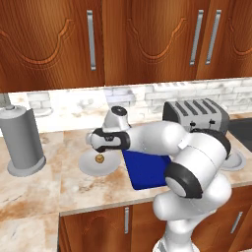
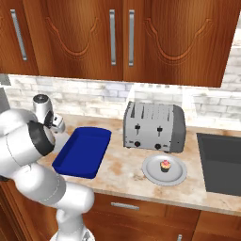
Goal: Move the dessert items from the plates to the tray.
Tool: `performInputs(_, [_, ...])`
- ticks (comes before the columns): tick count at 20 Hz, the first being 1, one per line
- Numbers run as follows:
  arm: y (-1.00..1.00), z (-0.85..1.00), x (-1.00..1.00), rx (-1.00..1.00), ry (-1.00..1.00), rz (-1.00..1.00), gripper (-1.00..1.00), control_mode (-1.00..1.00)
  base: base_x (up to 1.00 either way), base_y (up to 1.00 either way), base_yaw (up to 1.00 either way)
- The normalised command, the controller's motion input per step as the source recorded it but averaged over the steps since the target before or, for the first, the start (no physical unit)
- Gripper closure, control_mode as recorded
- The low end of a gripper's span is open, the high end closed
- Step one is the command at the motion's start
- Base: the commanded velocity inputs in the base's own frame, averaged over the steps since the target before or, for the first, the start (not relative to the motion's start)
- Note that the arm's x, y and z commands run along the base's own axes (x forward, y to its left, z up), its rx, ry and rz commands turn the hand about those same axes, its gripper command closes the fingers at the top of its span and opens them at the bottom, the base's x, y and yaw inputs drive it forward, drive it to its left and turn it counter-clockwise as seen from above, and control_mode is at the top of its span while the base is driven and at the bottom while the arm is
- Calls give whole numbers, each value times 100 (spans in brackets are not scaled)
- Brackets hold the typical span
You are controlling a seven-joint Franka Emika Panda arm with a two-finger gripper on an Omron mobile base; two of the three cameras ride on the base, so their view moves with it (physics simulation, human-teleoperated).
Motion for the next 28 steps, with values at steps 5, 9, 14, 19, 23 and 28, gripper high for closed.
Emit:
performInputs(5, [0, -7, 0, -3, 2, 0, -100, -100, 0, 0, 0])
performInputs(9, [0, -9, 0, -1, 4, 0, -100, -100, 0, 0, 0])
performInputs(14, [0, -14, -15, 0, 5, 0, -100, -100, 0, 0, 0])
performInputs(19, [0, -24, -14, -1, 8, 0, -100, -100, 0, 0, 0])
performInputs(23, [0, -8, 0, 0, 0, 0, -100, -100, 0, 0, 0])
performInputs(28, [9, -34, 5, -2, 0, 0, -100, -100, 0, 0, 0])
